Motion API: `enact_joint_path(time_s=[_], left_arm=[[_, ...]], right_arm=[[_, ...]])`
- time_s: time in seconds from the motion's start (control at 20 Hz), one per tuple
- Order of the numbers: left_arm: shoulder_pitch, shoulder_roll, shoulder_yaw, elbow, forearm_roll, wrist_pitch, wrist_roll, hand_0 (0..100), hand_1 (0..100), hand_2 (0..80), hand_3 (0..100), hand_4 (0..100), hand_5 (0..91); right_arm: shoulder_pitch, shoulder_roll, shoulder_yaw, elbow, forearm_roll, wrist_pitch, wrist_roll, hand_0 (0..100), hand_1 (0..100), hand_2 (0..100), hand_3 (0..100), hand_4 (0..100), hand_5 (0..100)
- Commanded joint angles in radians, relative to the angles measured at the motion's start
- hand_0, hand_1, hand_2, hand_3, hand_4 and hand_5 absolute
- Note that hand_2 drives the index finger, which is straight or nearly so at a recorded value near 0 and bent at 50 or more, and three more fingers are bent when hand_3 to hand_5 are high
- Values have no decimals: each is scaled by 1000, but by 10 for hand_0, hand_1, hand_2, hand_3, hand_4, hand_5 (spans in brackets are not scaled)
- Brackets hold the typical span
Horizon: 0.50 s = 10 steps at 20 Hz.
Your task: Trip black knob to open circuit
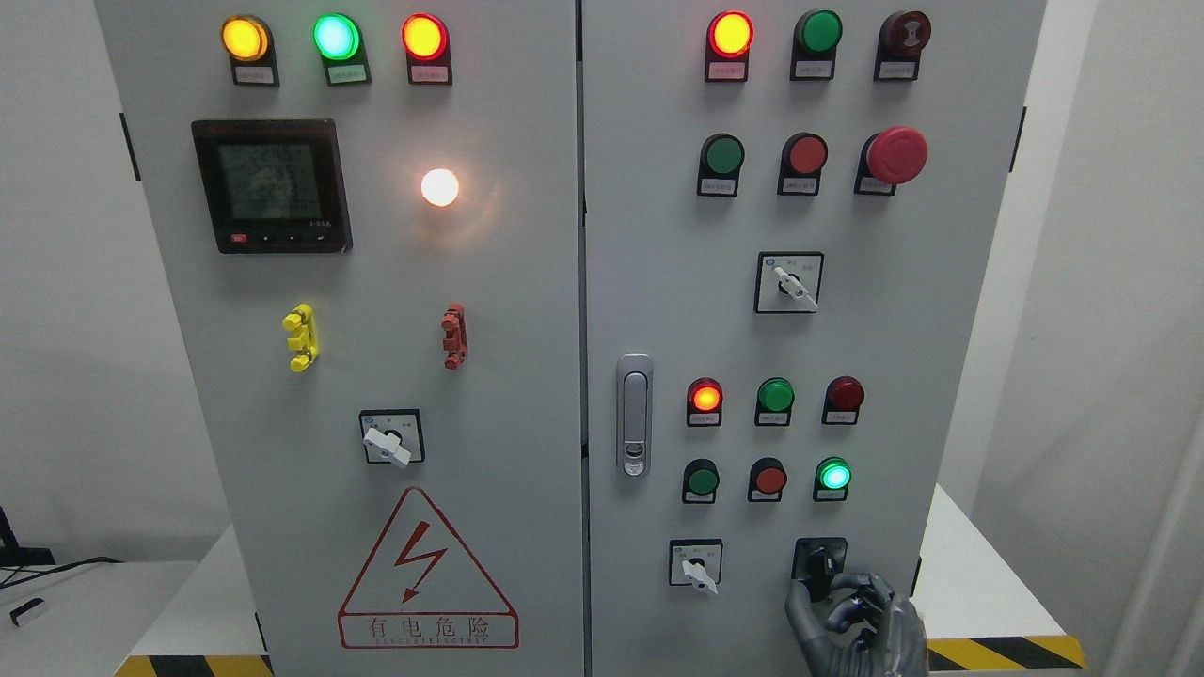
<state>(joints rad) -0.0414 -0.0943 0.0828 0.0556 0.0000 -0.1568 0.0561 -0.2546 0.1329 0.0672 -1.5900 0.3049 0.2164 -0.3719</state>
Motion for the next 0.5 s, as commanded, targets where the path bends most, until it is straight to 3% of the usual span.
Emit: enact_joint_path(time_s=[0.0,0.45], left_arm=[[0,1,0,1,-31,0,-1,120,389,0,0,0,0],[0,1,0,0,-31,0,-1,120,389,0,0,0,0]], right_arm=[[0,-1,-4,1,3,0,-1,244,756,528,842,811,911],[2,-2,-7,1,57,-18,-2,237,773,518,831,807,908]])
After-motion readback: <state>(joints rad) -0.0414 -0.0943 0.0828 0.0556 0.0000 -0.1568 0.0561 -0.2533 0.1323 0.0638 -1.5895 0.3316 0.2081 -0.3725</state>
